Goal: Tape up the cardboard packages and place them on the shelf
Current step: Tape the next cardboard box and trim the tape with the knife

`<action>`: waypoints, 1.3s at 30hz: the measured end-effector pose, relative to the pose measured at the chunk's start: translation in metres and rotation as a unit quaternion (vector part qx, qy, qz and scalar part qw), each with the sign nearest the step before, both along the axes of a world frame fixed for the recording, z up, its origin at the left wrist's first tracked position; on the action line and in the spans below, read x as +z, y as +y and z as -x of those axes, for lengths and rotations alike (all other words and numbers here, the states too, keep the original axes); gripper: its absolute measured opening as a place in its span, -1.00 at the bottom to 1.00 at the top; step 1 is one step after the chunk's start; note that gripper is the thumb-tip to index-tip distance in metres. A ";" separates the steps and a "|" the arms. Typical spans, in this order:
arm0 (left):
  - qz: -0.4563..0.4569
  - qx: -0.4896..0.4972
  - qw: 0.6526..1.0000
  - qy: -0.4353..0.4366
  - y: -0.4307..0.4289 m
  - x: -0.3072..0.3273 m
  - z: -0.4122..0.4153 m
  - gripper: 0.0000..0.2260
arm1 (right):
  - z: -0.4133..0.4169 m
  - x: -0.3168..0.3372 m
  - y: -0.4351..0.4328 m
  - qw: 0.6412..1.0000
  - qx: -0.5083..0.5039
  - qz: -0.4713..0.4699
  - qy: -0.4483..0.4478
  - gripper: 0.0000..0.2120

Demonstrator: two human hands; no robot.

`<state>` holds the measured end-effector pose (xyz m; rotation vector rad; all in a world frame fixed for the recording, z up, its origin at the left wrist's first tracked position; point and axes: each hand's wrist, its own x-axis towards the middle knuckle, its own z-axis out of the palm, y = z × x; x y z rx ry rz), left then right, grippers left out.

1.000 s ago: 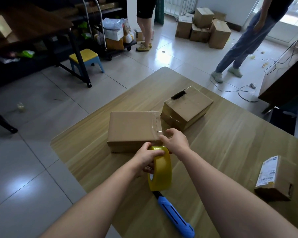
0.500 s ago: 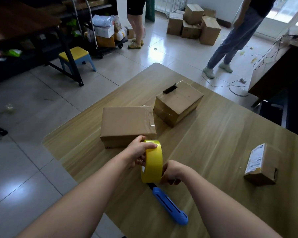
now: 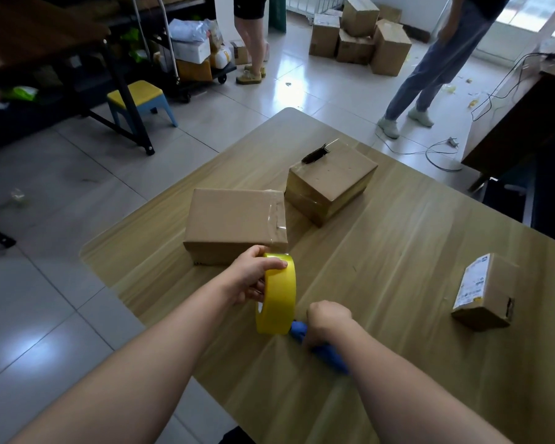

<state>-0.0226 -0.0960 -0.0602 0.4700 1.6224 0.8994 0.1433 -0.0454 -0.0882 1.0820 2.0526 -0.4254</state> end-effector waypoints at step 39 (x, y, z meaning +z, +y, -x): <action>0.002 0.017 1.000 -0.022 -0.011 0.004 0.007 -0.44 | 0.037 0.067 0.039 0.926 0.105 -0.315 0.180 -0.40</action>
